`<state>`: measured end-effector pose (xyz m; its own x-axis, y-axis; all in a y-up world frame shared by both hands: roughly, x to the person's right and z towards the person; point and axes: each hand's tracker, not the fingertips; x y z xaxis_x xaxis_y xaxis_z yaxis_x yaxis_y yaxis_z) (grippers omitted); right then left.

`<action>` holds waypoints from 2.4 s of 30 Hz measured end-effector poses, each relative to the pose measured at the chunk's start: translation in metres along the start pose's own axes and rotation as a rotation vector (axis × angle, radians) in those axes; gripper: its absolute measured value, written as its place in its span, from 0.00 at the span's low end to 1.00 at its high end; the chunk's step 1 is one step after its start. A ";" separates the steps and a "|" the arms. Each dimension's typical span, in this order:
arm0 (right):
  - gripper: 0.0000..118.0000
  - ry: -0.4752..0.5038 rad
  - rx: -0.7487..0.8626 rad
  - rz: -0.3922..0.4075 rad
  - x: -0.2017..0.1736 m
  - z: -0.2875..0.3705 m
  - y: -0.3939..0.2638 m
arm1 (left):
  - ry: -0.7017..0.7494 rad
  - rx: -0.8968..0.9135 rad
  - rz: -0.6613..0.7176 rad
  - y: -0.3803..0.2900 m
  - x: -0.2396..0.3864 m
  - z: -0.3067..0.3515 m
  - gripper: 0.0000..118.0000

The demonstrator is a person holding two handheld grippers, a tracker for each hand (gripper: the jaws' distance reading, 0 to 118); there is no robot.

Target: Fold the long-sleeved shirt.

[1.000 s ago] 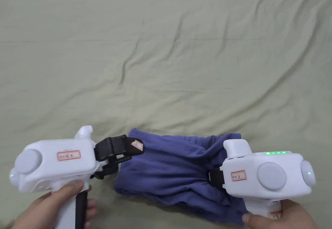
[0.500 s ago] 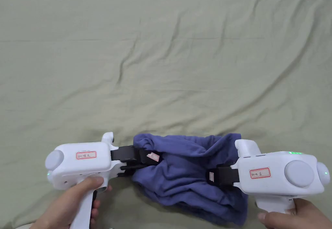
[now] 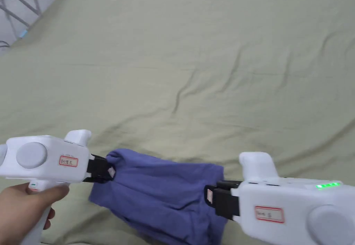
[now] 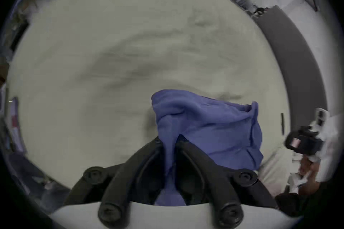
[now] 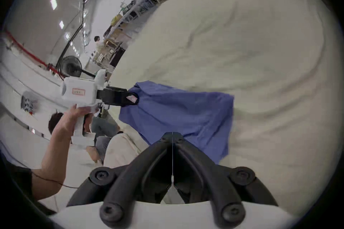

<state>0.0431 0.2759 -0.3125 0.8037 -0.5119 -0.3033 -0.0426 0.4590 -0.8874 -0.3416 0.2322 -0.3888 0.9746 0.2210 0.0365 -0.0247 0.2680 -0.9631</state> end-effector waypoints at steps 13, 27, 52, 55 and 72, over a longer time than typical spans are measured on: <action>0.02 0.138 -0.040 0.262 -0.196 -0.048 0.021 | 0.476 -0.087 0.083 0.031 -0.165 0.035 0.06; 0.02 0.154 0.000 0.267 -0.185 -0.023 0.025 | 0.520 0.161 0.054 0.018 -0.119 0.083 0.85; 0.02 -0.748 0.909 0.072 0.060 0.338 0.070 | 0.109 1.066 -0.284 0.060 0.357 0.208 0.02; 0.02 -0.761 0.934 0.098 0.054 0.348 0.072 | 0.084 1.088 -0.263 0.055 0.366 0.223 0.02; 1.00 -0.656 1.012 0.179 0.012 0.336 0.078 | 0.161 1.169 -0.205 0.036 0.353 0.260 0.96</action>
<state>0.2492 0.5495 -0.2691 0.9936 -0.0535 0.0994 0.0626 0.9939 -0.0904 -0.0561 0.5634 -0.3415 0.9987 -0.0225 0.0467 0.0277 0.9930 -0.1146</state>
